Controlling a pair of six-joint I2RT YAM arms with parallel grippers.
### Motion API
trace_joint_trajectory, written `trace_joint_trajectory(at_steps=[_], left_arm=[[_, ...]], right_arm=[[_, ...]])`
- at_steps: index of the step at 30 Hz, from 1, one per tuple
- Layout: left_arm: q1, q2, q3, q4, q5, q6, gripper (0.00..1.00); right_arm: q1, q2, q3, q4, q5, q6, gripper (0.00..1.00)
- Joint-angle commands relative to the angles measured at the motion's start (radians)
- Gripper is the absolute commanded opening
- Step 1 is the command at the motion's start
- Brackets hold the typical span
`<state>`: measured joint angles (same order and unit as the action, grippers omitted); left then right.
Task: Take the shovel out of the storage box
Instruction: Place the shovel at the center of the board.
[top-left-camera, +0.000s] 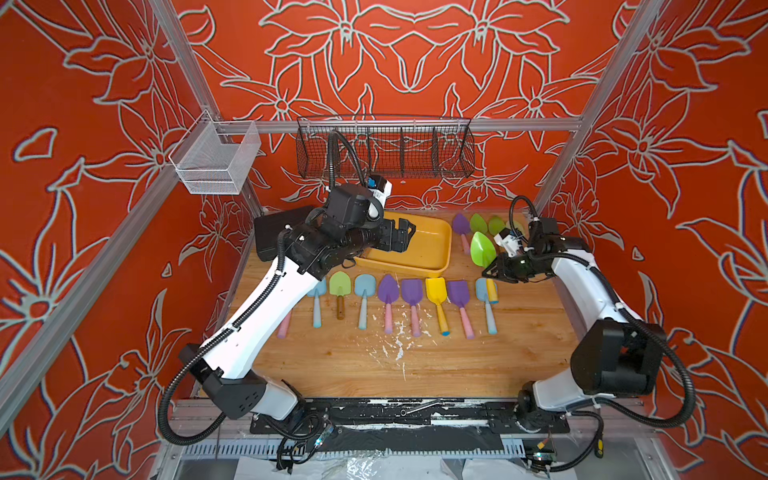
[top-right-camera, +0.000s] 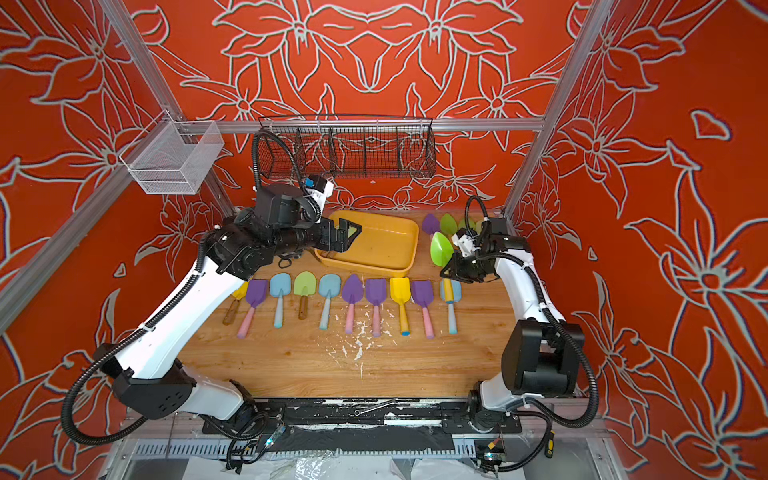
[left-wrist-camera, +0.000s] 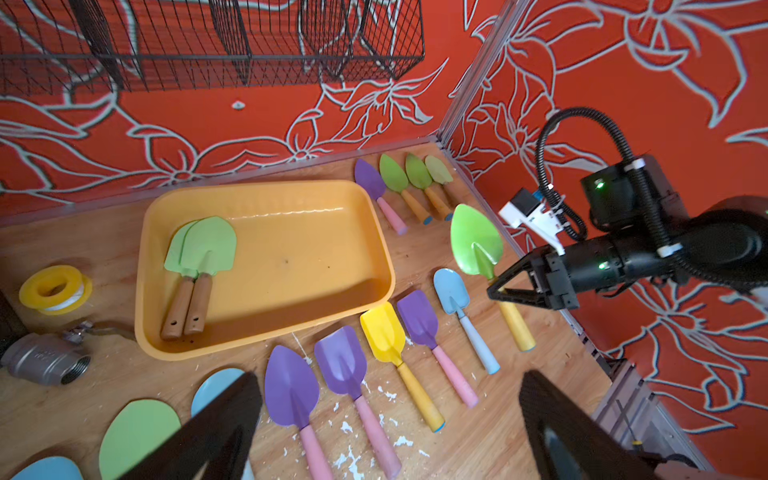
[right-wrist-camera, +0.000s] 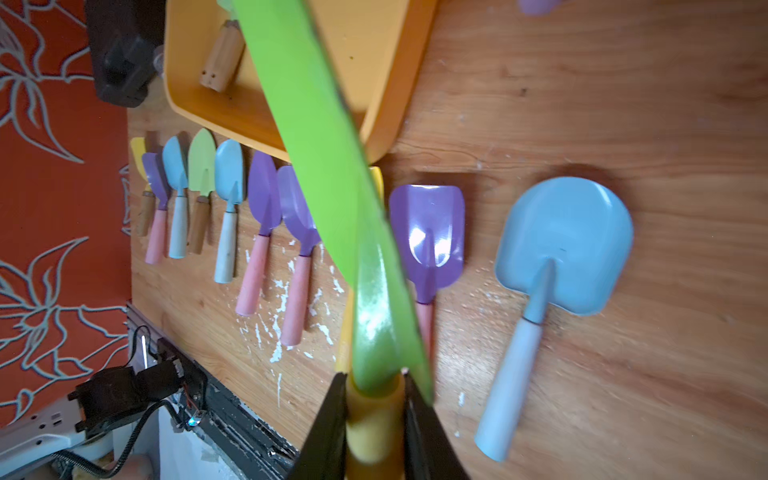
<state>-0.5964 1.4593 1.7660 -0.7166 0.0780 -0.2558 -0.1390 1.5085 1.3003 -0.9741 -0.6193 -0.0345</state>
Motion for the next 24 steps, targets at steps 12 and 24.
trace_joint_trajectory(at_steps=[12, 24], left_arm=[[0.037, -0.066, -0.164, 0.105, 0.062, 0.009, 0.97], [0.075, -0.083, -0.210, 0.126, 0.088, -0.003, 0.97]], right_arm=[[-0.170, 0.070, -0.144, -0.056, 0.204, -0.117, 0.00], [-0.190, 0.249, -0.081, -0.071, 0.252, -0.119, 0.00]])
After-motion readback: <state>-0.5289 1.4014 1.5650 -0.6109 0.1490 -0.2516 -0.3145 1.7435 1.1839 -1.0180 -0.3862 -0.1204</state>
